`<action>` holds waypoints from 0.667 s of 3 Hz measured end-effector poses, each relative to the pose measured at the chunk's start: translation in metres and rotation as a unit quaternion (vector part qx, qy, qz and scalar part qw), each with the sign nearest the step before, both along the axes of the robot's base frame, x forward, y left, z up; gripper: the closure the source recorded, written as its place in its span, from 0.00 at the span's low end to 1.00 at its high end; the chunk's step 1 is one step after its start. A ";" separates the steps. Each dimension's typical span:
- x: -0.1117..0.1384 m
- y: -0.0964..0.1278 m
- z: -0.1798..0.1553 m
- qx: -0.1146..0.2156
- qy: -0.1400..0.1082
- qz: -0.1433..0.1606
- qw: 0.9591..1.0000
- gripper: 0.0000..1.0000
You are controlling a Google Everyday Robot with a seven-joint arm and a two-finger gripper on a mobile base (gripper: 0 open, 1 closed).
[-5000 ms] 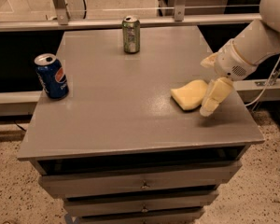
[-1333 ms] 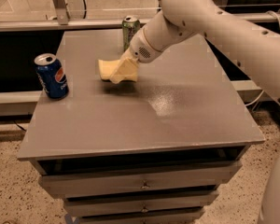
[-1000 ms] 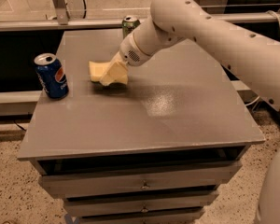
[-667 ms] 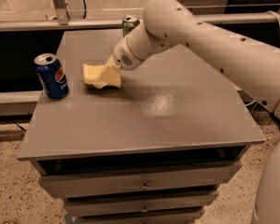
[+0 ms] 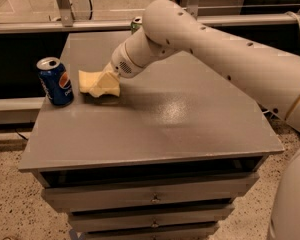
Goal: Move sponge near pepsi can
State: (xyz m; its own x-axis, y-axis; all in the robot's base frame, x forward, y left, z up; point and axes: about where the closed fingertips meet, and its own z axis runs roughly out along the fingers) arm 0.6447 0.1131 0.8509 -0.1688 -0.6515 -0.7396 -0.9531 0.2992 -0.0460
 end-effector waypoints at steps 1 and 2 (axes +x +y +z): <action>-0.006 0.009 -0.001 0.004 0.006 0.009 1.000 0.50; -0.008 0.011 -0.003 0.002 0.010 0.012 1.000 0.29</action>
Offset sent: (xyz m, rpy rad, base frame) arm -0.0102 0.0098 -0.0059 0.0016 0.0296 0.0261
